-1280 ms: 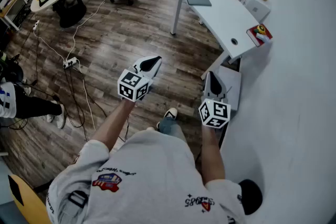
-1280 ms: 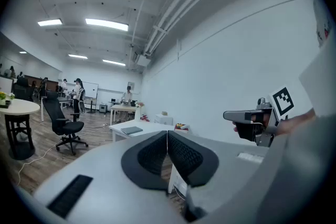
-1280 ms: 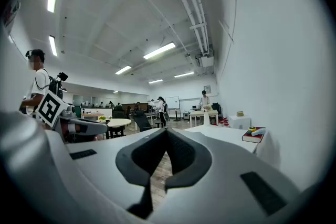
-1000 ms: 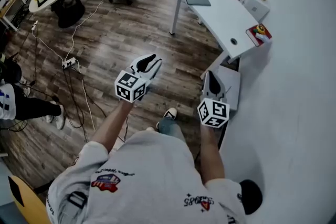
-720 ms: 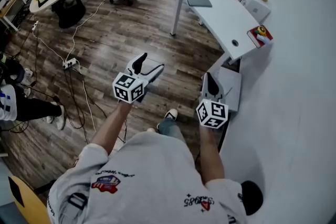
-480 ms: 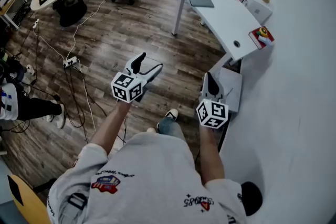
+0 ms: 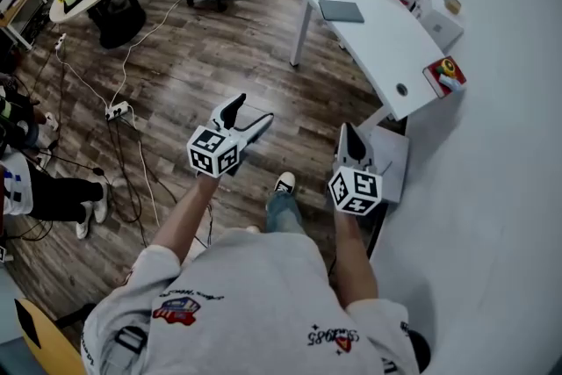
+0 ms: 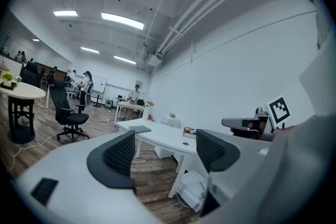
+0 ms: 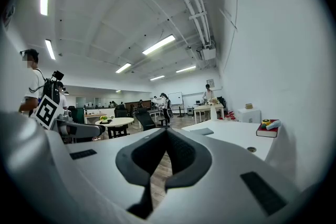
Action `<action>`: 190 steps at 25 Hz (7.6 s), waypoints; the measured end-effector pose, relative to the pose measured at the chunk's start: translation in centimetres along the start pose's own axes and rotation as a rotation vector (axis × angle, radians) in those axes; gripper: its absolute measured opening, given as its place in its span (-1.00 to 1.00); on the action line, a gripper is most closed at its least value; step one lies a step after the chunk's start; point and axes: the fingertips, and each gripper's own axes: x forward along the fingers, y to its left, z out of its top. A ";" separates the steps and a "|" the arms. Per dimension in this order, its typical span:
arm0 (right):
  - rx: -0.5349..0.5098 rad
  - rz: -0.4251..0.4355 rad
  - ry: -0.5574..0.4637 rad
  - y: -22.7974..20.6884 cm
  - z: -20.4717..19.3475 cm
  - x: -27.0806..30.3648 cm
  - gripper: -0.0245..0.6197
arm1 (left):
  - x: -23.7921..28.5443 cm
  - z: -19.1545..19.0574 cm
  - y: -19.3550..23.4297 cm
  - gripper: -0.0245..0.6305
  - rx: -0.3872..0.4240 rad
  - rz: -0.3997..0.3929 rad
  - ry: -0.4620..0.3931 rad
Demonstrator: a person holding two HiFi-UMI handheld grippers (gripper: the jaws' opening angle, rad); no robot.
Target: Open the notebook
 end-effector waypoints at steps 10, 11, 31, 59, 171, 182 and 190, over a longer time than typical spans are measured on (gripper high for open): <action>0.005 0.037 -0.002 -8.2 3.3 15.3 -0.92 | 14.6 4.8 7.2 0.15 0.017 0.010 0.008; 0.005 0.040 -0.003 -9.3 3.8 16.7 -0.92 | 16.1 5.4 7.6 0.15 0.018 0.011 0.006; 0.078 -0.037 -0.033 -22.9 4.7 25.7 -0.94 | 33.4 7.2 10.0 0.14 -0.072 -0.065 0.023; 0.078 -0.333 0.048 -30.7 6.7 47.2 -0.94 | 60.8 8.5 29.7 0.10 -0.302 -0.300 0.159; 0.255 -0.524 0.167 -37.1 -0.6 50.2 -0.93 | 76.4 -3.5 32.2 -0.89 -0.017 -0.494 0.449; 0.257 -0.531 0.158 -36.4 -0.8 48.7 -0.93 | 72.7 -6.2 27.5 -0.89 0.119 -0.627 0.514; 0.260 -0.573 0.145 -36.4 -0.7 46.3 -0.93 | 70.7 -9.9 23.8 -0.89 0.289 -0.711 0.599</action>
